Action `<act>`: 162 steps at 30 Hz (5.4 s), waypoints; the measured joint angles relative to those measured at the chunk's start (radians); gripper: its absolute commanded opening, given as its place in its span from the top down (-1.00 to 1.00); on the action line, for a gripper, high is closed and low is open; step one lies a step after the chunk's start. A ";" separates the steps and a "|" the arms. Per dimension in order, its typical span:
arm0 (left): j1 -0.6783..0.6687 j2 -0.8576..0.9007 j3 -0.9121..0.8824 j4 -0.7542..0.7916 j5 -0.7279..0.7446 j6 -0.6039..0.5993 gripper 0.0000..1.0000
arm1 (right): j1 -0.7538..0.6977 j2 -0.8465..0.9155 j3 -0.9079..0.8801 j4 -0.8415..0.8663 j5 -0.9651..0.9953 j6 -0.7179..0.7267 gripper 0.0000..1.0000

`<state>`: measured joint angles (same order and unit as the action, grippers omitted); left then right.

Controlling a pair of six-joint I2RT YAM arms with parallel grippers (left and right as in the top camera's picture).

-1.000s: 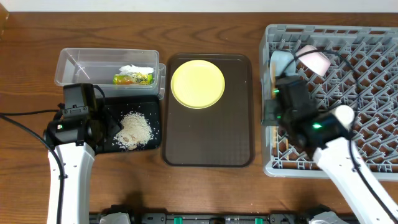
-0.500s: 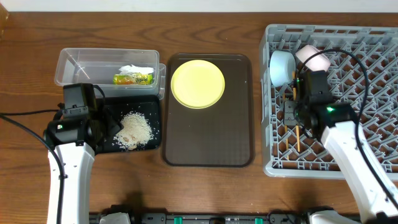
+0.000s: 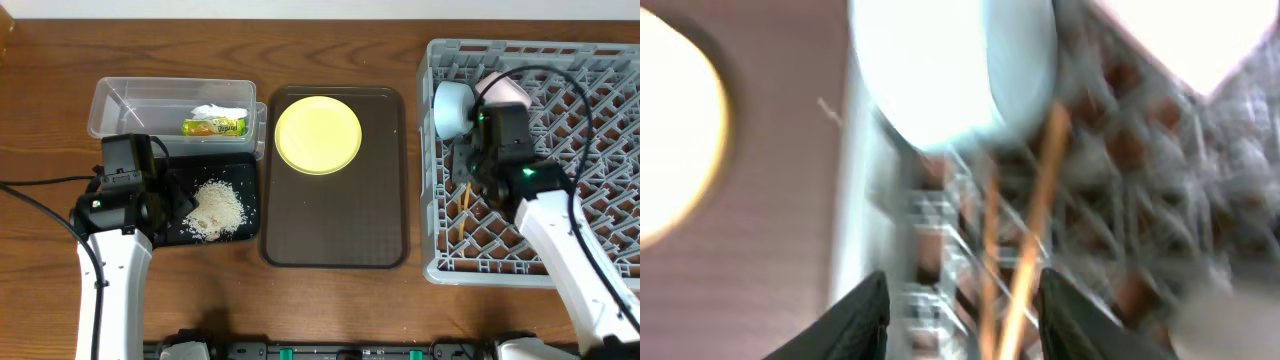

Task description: Sort waste into correct bins and load items into the dishwasher rack

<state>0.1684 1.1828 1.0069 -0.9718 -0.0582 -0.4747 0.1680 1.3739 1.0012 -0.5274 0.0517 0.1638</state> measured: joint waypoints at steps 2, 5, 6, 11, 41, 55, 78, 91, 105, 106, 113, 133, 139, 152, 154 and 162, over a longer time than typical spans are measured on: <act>0.000 0.000 0.000 0.000 0.000 0.000 -0.43 | 0.005 -0.025 0.004 0.083 -0.068 0.002 0.07; 0.000 0.000 0.000 0.000 0.000 0.000 -0.43 | 0.041 -0.036 0.013 0.196 -0.152 0.014 0.06; 0.000 0.000 0.000 0.000 0.000 0.000 -0.42 | 0.064 -0.033 0.014 0.226 -0.173 0.019 0.04; 0.000 0.000 0.000 0.000 0.000 0.000 -0.43 | 0.166 0.040 0.017 0.317 -0.225 0.031 0.02; 0.000 0.000 0.000 0.002 0.000 0.000 -0.43 | 0.338 0.523 0.019 0.477 -0.074 0.292 0.92; 0.000 0.000 0.000 0.003 0.000 0.000 -0.43 | 0.203 0.019 0.019 0.216 0.046 0.107 0.76; 0.000 0.000 0.000 0.003 0.000 0.000 -0.43 | 0.344 0.398 0.019 0.238 -0.083 0.079 0.38; 0.000 0.000 0.000 0.003 0.000 0.000 -0.43 | 0.359 0.493 0.029 0.289 -0.105 0.148 0.98; 0.000 0.000 0.000 0.003 0.000 0.000 -0.43 | 0.146 -0.023 0.031 0.141 -0.019 0.039 0.98; 0.000 0.000 0.000 0.003 0.000 0.000 -0.43 | 0.127 -0.060 0.031 0.111 -0.002 0.021 0.98; 0.000 0.000 0.000 0.003 0.000 0.000 -0.43 | -0.015 -0.252 0.031 -0.004 0.215 -0.154 0.98; 0.000 0.000 0.000 0.004 0.026 0.000 -0.43 | -0.043 -0.095 0.031 -0.083 0.644 -0.345 0.97; 0.000 0.000 0.000 0.005 0.026 0.000 -0.43 | 0.002 -0.080 0.031 -0.079 0.550 -0.276 0.21; -0.018 0.000 0.000 0.041 0.053 0.048 -0.41 | -0.039 -0.191 0.031 -0.135 0.367 -0.050 -0.82; -0.058 0.000 0.000 0.063 0.063 0.090 -0.43 | -0.072 -0.210 0.031 -0.153 0.270 -0.026 -0.98; -0.248 0.015 0.000 -0.011 0.089 0.204 -0.40 | -0.155 -0.214 0.031 -0.287 0.010 0.031 -0.99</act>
<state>-0.0799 1.1980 1.0069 -0.9833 0.0307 -0.2703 0.0132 1.1603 1.0321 -0.8146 0.0612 0.1951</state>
